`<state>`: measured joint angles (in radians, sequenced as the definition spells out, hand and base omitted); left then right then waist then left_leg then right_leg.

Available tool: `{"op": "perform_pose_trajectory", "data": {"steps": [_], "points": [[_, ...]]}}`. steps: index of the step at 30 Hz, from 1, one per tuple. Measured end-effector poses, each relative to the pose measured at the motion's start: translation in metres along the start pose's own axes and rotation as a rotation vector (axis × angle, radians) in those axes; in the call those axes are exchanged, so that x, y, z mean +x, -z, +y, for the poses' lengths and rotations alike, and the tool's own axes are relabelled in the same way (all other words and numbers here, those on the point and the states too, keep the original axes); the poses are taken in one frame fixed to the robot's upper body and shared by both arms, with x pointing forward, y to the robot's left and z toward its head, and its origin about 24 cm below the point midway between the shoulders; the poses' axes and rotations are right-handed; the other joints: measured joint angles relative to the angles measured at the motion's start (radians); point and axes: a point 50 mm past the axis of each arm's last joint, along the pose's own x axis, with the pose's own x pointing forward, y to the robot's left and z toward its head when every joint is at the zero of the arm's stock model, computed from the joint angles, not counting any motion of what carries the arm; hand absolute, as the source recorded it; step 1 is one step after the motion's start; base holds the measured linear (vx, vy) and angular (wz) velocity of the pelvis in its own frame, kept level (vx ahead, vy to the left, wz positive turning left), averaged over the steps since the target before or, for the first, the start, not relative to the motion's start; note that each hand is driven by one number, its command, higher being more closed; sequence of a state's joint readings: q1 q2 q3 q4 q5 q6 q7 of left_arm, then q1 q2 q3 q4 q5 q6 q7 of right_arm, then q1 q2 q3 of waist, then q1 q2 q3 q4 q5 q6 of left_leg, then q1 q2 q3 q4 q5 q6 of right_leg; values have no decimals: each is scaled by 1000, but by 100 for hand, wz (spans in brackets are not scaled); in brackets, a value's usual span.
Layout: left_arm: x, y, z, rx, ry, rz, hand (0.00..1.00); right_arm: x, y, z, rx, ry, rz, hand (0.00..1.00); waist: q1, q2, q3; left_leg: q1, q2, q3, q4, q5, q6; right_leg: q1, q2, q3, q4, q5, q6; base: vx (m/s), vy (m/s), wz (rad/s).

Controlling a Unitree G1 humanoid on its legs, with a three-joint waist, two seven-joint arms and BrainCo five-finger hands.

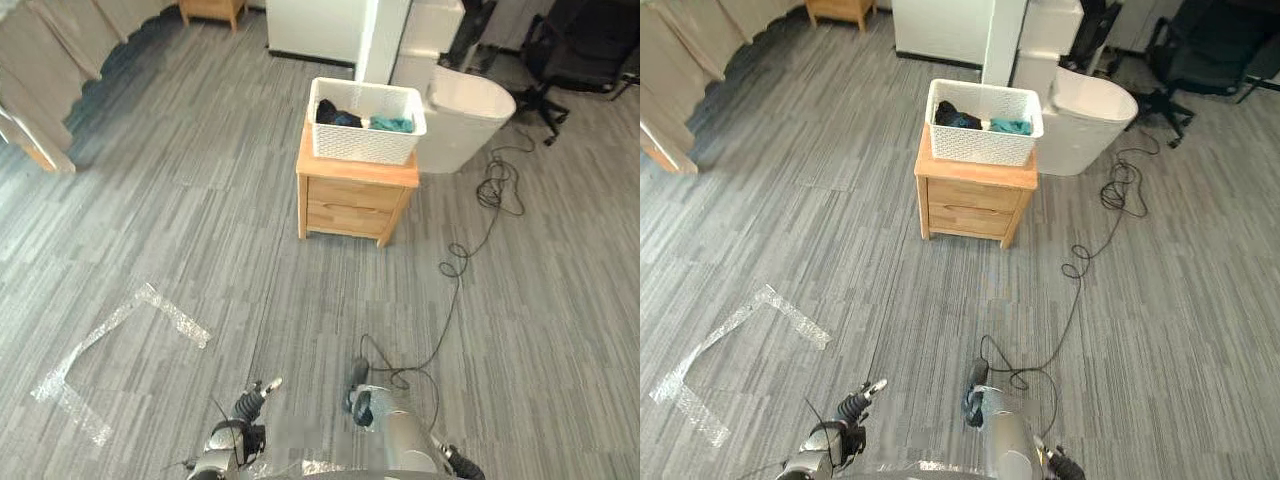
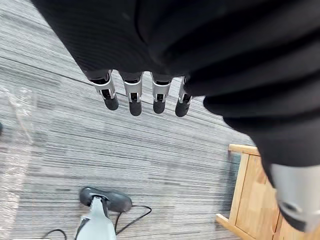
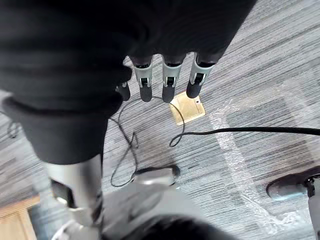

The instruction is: Pick up the laundry basket with both hands and put the clothes into the washing machine.

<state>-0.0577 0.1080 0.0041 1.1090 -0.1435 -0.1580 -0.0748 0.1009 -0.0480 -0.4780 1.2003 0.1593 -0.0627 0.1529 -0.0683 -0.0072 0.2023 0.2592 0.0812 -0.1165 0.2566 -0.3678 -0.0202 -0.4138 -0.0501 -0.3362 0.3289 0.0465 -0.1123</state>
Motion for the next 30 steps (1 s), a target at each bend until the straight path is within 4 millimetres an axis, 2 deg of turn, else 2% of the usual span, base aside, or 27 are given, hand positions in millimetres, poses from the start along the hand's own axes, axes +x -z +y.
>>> {"op": "perform_pose_trajectory", "data": {"steps": [1, 2, 3, 4, 5, 6, 7, 8, 9, 10, 11, 12, 13, 14, 15, 16, 17, 18, 19, 20, 22, 24, 26, 27, 28, 29, 30], "points": [[0, 2, -5, -31, 8, 1, 0, -2, 0, -7, 58, 24, -14, 0, 3, 21, 9, -37, 27, 14, 160, 24, -41, 42, 26, -14, 22, -26, 3, 817, -251, 20], [0, 3, -7, -63, 5, 2, 0, -3, -2, -11, 84, 36, -32, 0, 5, 37, 18, -101, 44, 37, 346, 120, -72, 84, 44, -18, 35, -70, -3, 961, -304, -4], [-4, 11, -7, -128, -17, 8, 0, -2, -5, -10, 98, 35, -48, 0, 14, 51, 28, -232, 58, 40, 651, 375, -103, 177, 76, -2, 11, -127, -8, 962, -300, -22], [-4, 12, -7, -141, -22, 5, 0, -2, -6, -9, 98, 31, -53, 0, 26, 54, 32, -281, 65, 43, 769, 389, -114, 222, 92, 14, -4, -140, -16, 793, -227, -49], [-5, 12, -5, -164, -31, 0, 0, -1, -12, -8, 78, 29, -64, 0, 43, 53, 41, -350, 72, 54, 930, 374, -102, 298, 114, 41, -35, -154, -20, 610, -125, -55], [-4, 5, 1, -166, -44, -28, 0, 1, -20, -2, 44, 8, -80, 0, 59, 37, 55, -437, 74, 73, 1049, 339, -50, 401, 121, 70, -77, -160, -28, 588, -107, -50], [-4, 2, 5, -160, -50, -42, 0, 3, -24, 5, 28, -9, -91, 0, 67, 22, 63, -476, 75, 94, 1063, 317, -29, 453, 117, 88, -102, -160, -28, 699, -113, -50], [-4, -4, 10, -139, -57, -67, 0, 5, -35, 16, -3, -35, -122, 0, 86, -4, 70, -554, 75, 142, 1011, 278, -10, 538, 98, 122, -151, -161, -27, 635, -80, -62], [-4, -8, 12, -139, -62, -88, 0, 7, -50, 25, -40, -57, -168, 0, 97, -27, 64, -631, 74, 185, 858, 260, -11, 598, 76, 146, -198, -175, -8, 619, -59, -73], [-4, -9, 12, -134, -63, -94, 0, 7, -57, 28, -60, -68, -192, 0, 109, -32, 60, -657, 68, 209, 751, 261, -12, 620, 62, 157, -213, -195, 7, 737, 26, -81], [-4, -9, 11, -126, -58, -97, 0, 7, -76, 33, -110, -82, -247, 0, 115, -23, 57, -667, 48, 235, 455, 272, -25, 667, 39, 178, -249, -243, 56, 774, 120, -60], [-6, 0, 3, -139, -51, -70, 0, 5, -91, 27, -139, -61, -300, 0, 107, 35, 32, -653, 44, 240, 96, 326, -77, 708, 59, 193, -280, -261, 77, 803, 181, -59], [-8, 9, -5, -136, -35, -49, 0, 3, -96, 17, -159, -32, -321, 0, 116, 78, 8, -651, 44, 243, -32, 346, -80, 733, 80, 213, -284, -282, 88, 709, 282, -61], [-11, 16, -4, -137, -40, -28, 0, 2, -99, 17, -177, -30, -333, 0, 127, 81, 0, -653, 31, 216, -3, 410, -30, 759, 81, 249, -266, -323, 87, 581, 270, -71], [-12, 17, -1, -167, -58, -32, 0, 1, -102, 21, -191, -38, -347, 0, 136, 69, -16, -648, 14, 216, 21, 450, -6, 762, 61, 269, -236, -341, 94, 702, 339, -48], [-12, 19, 4, -154, -76, -21, 0, 0, -102, 23, -219, -40, -357, 0, 128, 20, -35, -619, -36, 219, -1, 469, 28, 721, 5, 293, -113, -349, 86, 685, 326, -18], [-12, 18, 13, -128, -92, -21, 0, 0, -99, 22, -228, -38, -355, 0, 111, -35, -48, -557, -72, 252, -54, 460, 42, 631, -45, 321, 106, -336, 107, 671, 308, 4], [-13, 18, 17, -117, -99, -15, 0, 0, -98, 23, -224, -40, -354, 0, 108, -56, -49, -520, -96, 259, -78, 451, 54, 592, -67, 329, 222, -301, 145, 666, 280, 8], [-12, 21, 18, -101, -99, 9, 0, 1, -92, 23, -212, -38, -339, 0, 87, -82, -42, -444, -130, 256, -107, 429, 77, 521, -98, 348, 443, -187, 234, 641, 217, 23], [-12, 23, 18, -85, -93, 27, 0, 1, -85, 18, -197, -30, -310, 0, 76, -78, -39, -372, -137, 246, -112, 397, 88, 459, -112, 339, 604, -183, 247, 636, 205, 21], [-12, 23, 16, -80, -86, 27, 0, 0, -72, 7, -191, -19, -273, 0, 76, -48, -28, -254, -128, 238, -137, 354, 86, 400, -132, 270, 682, -238, 216, 562, 145, 14], [-10, 18, 15, -83, -83, 13, 0, -1, -63, -3, -154, 8, -243, 0, 64, -28, -22, -170, -118, 219, -179, 344, 77, 342, -149, 198, 608, -292, 211, 470, 53, 29], [-7, 9, 15, -114, -89, -17, 0, -4, -58, -24, 1, 82, -240, 0, 52, -3, -23, -125, -88, 195, -207, 324, 46, 274, -150, 170, 335, -308, 220, 427, -57, 39], [-6, 9, 14, -126, -90, -19, 0, -5, -55, -30, 47, 105, -240, 0, 52, -4, -24, -118, -83, 193, -211, 316, 33, 269, -154, 177, 254, -296, 219, 403, -138, 41], [-8, 10, 19, -157, -112, -19, 0, -9, -45, -43, 128, 151, -232, 0, 53, -18, -31, -104, -83, 182, -217, 298, 7, 272, -165, 204, 99, -229, 207, 394, -222, 58], [-11, 17, 25, -200, -146, -12, 0, -14, -33, -52, 186, 187, -219, 0, 47, -37, -50, -94, -78, 177, -216, 276, -13, 304, -182, 218, 46, -141, 198, 340, -250, 58], [-14, 20, 31, -233, -177, -18, 0, -17, -22, -58, 236, 212, -205, 0, 52, -64, -69, -79, -79, 177, -216, 259, -33, 333, -188, 215, -6, -115, 244, 309, -251, 28]]}}
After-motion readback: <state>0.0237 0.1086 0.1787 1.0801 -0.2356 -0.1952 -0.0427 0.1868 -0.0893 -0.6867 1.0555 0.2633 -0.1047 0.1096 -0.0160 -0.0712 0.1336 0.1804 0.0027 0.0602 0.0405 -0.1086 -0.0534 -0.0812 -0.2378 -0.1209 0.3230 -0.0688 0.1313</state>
